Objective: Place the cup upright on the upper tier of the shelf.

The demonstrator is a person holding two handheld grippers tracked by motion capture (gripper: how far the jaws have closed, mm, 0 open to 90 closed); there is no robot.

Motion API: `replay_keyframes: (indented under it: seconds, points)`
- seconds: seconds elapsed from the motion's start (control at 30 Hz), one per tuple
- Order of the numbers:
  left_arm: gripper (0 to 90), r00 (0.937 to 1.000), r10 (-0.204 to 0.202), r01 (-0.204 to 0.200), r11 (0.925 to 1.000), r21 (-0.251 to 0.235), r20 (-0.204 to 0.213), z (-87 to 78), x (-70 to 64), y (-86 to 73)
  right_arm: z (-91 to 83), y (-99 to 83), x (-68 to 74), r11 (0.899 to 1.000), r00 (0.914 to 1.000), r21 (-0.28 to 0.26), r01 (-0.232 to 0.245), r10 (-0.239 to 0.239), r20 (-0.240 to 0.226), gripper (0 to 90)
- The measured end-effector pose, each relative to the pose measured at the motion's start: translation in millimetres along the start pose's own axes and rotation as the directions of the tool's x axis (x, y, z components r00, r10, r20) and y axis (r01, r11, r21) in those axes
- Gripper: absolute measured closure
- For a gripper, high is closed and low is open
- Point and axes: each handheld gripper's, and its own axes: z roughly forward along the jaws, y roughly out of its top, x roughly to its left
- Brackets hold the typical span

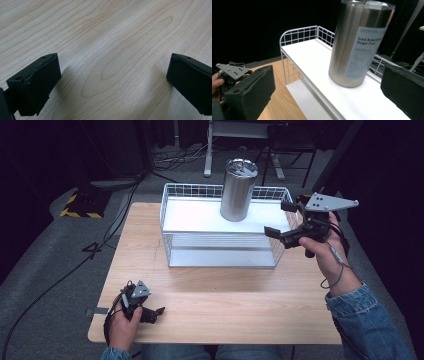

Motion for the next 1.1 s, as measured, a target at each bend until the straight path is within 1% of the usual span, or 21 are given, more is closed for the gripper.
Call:
replay_keyframes:
  seconds: [0.23,0.33,0.5,0.8,0.87,0.97,1.1]
  points:
    - [0.0,1.0,-0.003,0.003,1.0,-0.001,-0.001,0.6,-0.1,0.5,-9.9,-18.4,4.5,1.0,0.9998,0.019,-0.012,0.012,-0.015,0.5]
    - [0.0,1.0,0.002,-0.002,1.0,0.0,-0.002,0.6,0.3,0.8,-12.4,-26.9,6.8,0.999,0.9997,0.031,-0.012,0.013,-0.021,0.6]
    - [0.0,1.0,-0.001,0.001,1.0,-0.001,-0.001,0.7,0.1,0.7,-14.8,-41.0,10.9,0.998,0.9992,0.052,-0.019,0.021,-0.034,0.6]
    - [0.0,1.0,-0.001,0.001,1.0,-0.001,-0.001,0.7,0.1,0.7,-14.9,-72.2,20.0,0.994,0.998,0.105,-0.028,0.034,-0.053,1.6]
    - [0.0,1.0,-0.001,0.001,1.0,-0.001,-0.001,0.7,0.1,0.7,-14.5,-79.9,21.9,0.992,0.9976,0.117,-0.035,0.042,-0.056,1.9]
    - [0.0,1.0,-0.002,0.002,1.0,-0.001,-0.001,0.7,0.1,0.7,-12.7,-91.6,24.3,0.99,0.9976,0.141,-0.031,0.04,-0.057,2.2]
    - [0.0,1.0,0.0,0.0,1.0,-0.001,-0.001,0.7,0.2,0.7,-10.7,-107.3,27.7,0.986,0.9967,0.163,-0.046,0.056,-0.059,2.2]
